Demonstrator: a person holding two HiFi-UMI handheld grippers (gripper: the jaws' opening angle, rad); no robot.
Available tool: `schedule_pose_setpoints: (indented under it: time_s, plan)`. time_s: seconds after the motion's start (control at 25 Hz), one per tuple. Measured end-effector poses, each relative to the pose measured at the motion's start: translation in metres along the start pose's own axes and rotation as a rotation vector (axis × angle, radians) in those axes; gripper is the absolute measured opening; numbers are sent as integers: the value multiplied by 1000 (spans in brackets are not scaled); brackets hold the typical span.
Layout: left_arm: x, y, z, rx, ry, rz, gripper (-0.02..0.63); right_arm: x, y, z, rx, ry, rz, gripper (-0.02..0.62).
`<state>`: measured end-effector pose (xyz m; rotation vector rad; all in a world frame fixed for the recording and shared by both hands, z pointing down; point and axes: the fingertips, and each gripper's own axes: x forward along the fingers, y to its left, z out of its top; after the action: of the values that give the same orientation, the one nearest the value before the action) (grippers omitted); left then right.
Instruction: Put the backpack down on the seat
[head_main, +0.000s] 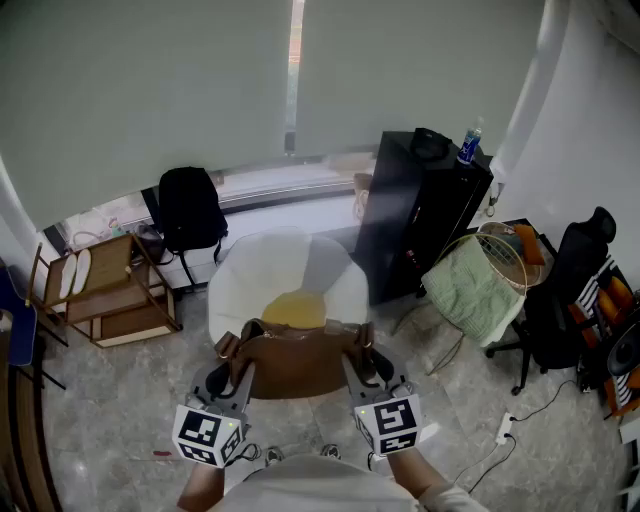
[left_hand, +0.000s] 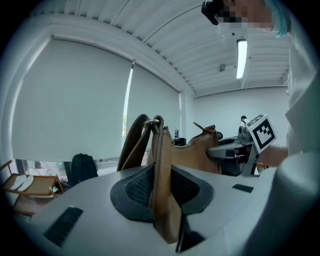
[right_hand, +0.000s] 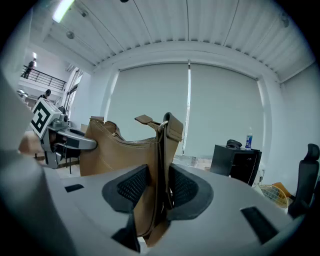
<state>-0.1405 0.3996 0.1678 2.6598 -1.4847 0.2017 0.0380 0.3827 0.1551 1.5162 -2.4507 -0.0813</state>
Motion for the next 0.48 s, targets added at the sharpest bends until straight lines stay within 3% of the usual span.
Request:
schedule_pose_setpoints:
  time_s: [0.48]
  plan:
    - [2, -1, -8, -10, 17, -6, 101, -2, -1, -12, 50, 20, 5, 156]
